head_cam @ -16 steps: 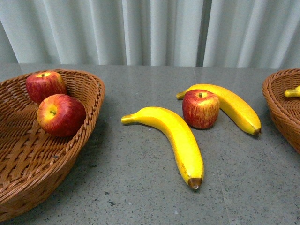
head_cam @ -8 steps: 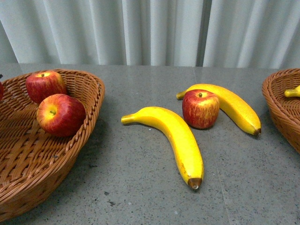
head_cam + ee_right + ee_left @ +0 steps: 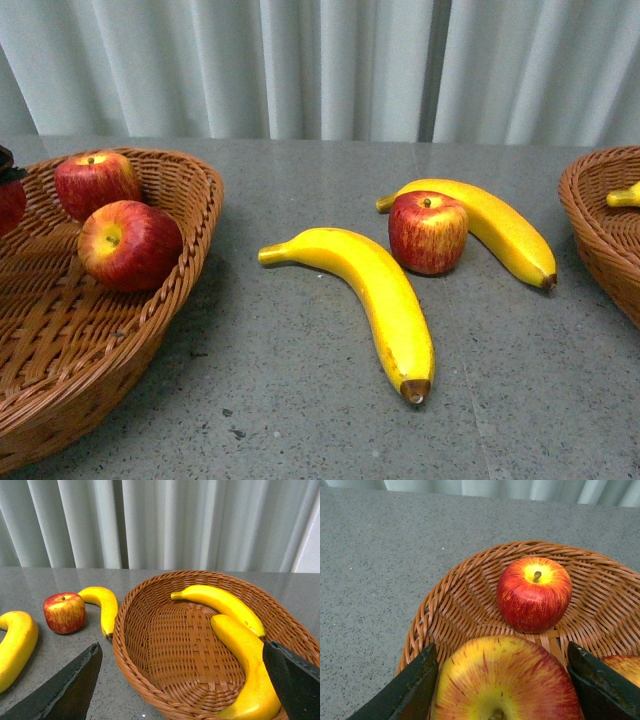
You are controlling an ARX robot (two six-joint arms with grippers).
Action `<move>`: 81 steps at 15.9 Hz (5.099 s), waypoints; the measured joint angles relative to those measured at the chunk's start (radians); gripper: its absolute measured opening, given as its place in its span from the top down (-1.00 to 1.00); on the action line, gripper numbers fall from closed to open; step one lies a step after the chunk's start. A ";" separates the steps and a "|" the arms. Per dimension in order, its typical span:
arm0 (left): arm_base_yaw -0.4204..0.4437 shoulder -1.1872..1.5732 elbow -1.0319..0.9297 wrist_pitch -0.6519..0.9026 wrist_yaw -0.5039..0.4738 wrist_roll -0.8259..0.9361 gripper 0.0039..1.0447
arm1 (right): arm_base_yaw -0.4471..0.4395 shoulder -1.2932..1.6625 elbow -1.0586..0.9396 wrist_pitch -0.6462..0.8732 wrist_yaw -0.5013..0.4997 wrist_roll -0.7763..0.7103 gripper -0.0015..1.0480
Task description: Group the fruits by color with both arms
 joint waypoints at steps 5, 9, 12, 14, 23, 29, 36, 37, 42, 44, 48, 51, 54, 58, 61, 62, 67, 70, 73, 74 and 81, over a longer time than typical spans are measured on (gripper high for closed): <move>-0.336 -0.057 0.152 0.031 -0.004 0.050 -0.88 | 0.000 0.000 0.000 0.000 0.000 0.000 -0.87; -0.526 0.177 0.295 -0.004 0.060 0.076 -0.88 | 0.000 0.000 0.000 0.000 0.000 0.000 -0.87; -0.612 0.304 0.355 -0.022 0.091 0.131 -0.88 | 0.000 0.000 0.000 0.000 0.000 0.000 -0.87; -0.620 0.335 0.377 -0.026 0.090 0.139 -0.88 | 0.000 0.000 0.000 0.000 0.000 0.000 -0.87; -0.583 0.484 0.492 -0.069 0.197 0.218 -0.88 | 0.000 0.000 0.000 0.000 0.000 0.000 -0.87; -0.554 0.522 0.512 -0.090 0.262 0.300 -0.88 | 0.000 0.000 0.000 0.000 0.000 0.000 -0.87; -0.567 0.612 0.576 -0.084 0.296 0.310 -0.88 | 0.000 0.000 0.000 0.000 0.000 0.000 -0.87; -0.567 0.629 0.584 -0.082 0.300 0.309 -0.88 | 0.000 0.000 0.000 0.000 0.000 0.000 -0.87; -0.565 0.676 0.620 -0.074 0.306 0.306 -0.82 | 0.000 0.000 0.000 0.000 0.000 0.000 -0.87; -0.565 0.676 0.620 -0.066 0.310 0.304 -0.41 | 0.000 0.000 0.000 0.000 0.000 0.000 -0.87; -0.566 0.656 0.613 -0.053 0.290 0.285 -0.18 | 0.000 0.000 0.000 0.000 0.000 0.000 -0.87; -0.566 0.563 0.579 -0.009 0.225 0.257 -0.18 | 0.000 0.000 0.000 0.000 0.000 0.000 -0.87; -0.573 0.402 0.510 0.063 0.060 0.192 -0.18 | 0.000 0.000 0.000 0.000 0.000 0.000 -0.87; -0.584 0.161 0.270 0.098 -0.268 0.047 -0.17 | 0.000 0.000 0.000 0.000 0.000 0.000 -0.87; -0.588 0.017 0.123 0.126 -0.406 -0.029 -0.17 | 0.000 0.000 0.000 0.000 0.000 0.000 -0.87; -0.590 -0.034 0.075 0.138 -0.457 -0.053 -0.17 | 0.000 0.000 0.000 0.000 0.000 0.000 -0.87; -0.588 -0.215 -0.142 0.117 -0.620 -0.145 -0.17 | 0.000 0.000 0.000 0.000 0.000 0.000 -0.87; -0.576 -0.302 -0.247 0.087 -0.662 -0.227 -0.17 | 0.000 0.000 0.000 0.000 0.000 0.000 -0.87; -0.575 -0.289 -0.293 0.079 -0.668 -0.280 -0.57 | 0.000 0.000 0.000 0.000 0.000 0.000 -0.87; -0.584 -0.296 -0.293 0.080 -0.674 -0.294 -0.81 | 0.000 0.000 0.000 0.000 0.000 0.000 -0.87; -0.645 -0.541 -0.304 0.033 -0.705 -0.249 -0.88 | 0.000 0.000 0.000 0.000 0.000 0.000 -0.87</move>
